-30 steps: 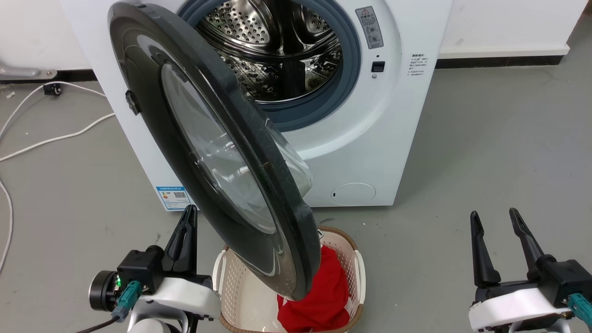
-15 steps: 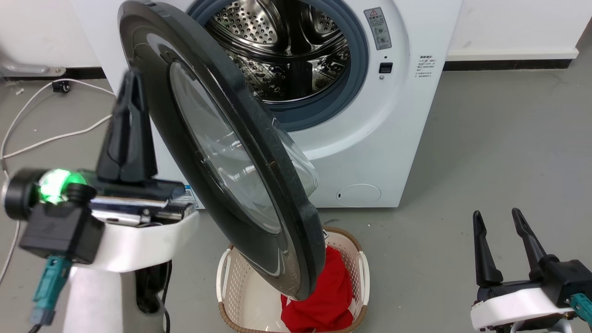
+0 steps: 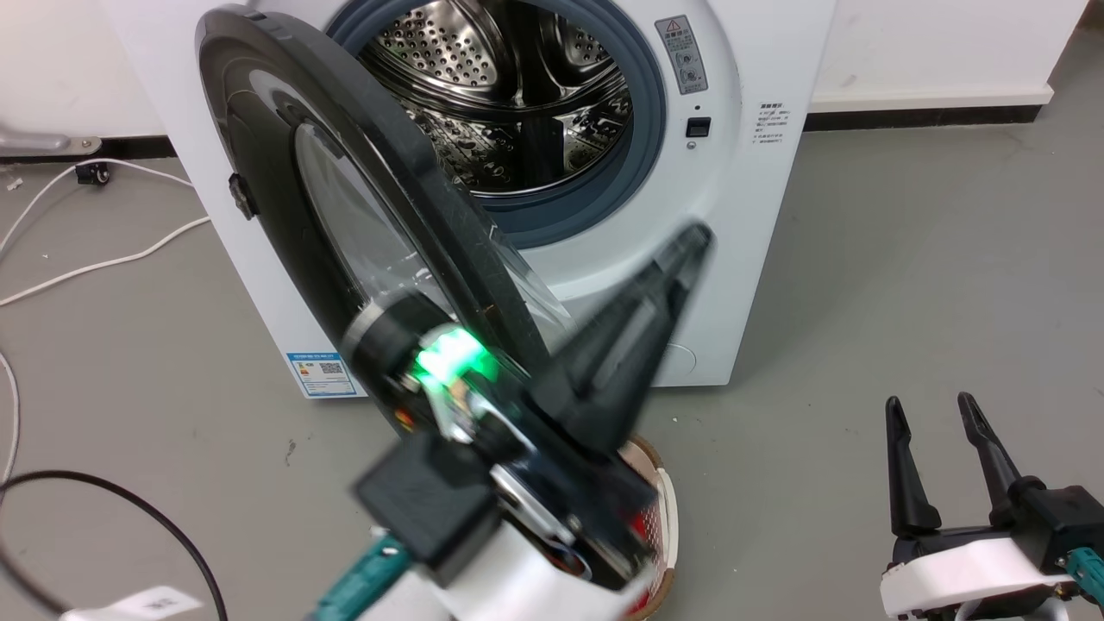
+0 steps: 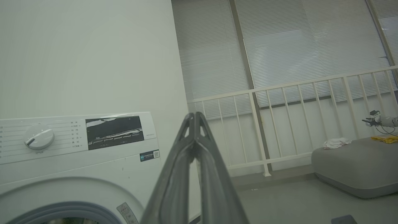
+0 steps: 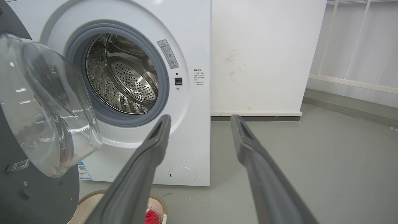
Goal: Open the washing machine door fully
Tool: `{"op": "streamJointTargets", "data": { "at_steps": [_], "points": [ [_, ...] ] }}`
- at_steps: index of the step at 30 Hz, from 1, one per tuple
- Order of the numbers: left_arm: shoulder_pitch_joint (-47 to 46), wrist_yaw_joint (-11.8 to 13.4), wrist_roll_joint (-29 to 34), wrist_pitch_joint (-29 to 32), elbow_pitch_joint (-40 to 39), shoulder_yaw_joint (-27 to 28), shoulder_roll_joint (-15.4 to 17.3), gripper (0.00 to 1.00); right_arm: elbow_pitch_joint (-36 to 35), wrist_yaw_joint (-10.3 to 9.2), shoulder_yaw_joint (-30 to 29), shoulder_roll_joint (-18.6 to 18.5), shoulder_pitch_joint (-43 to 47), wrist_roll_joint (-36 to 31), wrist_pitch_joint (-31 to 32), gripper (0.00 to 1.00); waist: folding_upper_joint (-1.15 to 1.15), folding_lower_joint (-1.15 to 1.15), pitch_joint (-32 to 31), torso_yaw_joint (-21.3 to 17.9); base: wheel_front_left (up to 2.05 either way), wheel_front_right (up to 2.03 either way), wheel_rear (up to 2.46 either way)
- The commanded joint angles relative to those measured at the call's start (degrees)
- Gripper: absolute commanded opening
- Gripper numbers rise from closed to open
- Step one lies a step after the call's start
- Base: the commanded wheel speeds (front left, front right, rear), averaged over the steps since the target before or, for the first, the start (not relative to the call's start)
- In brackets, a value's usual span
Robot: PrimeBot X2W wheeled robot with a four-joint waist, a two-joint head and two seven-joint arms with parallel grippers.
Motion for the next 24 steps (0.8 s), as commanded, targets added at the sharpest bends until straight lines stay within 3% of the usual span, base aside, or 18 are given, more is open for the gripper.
{"op": "streamJointTargets", "data": {
  "at_steps": [1, 5, 13, 24],
  "points": [
    [1.27, -0.08, -0.53, 0.62, 0.23, -0.52, 0.49, 0.00, -0.02, -0.04, 0.01, 0.16, 0.18, 0.14, 0.13, 1.00, 0.00, 0.00, -0.01, -0.01, 0.00, 0.00, 0.00],
    [11.37, 0.80, -4.88, 8.85, 1.51, -6.26, 3.40, 0.00, 0.18, -0.04, 0.46, 0.15, 0.62, 0.59, 0.31, 1.00, 0.00, 0.00, 0.14, 0.25, 0.00, 0.00, 0.00],
    [18.03, 3.10, -4.98, 10.38, 7.27, -6.83, 6.21, 0.00, 0.80, -0.04, 1.07, 0.15, 0.07, 1.14, 0.24, 1.00, 0.00, 0.00, 0.52, 0.91, 0.00, 0.00, 0.00],
    [9.12, 3.93, -4.93, 4.37, 22.01, -4.94, 2.09, 0.00, 1.87, -0.04, 2.15, 0.15, -1.40, 1.76, 0.31, 1.00, 0.00, 0.00, 1.89, -0.51, 0.00, 0.00, 0.00]
  ]
}}
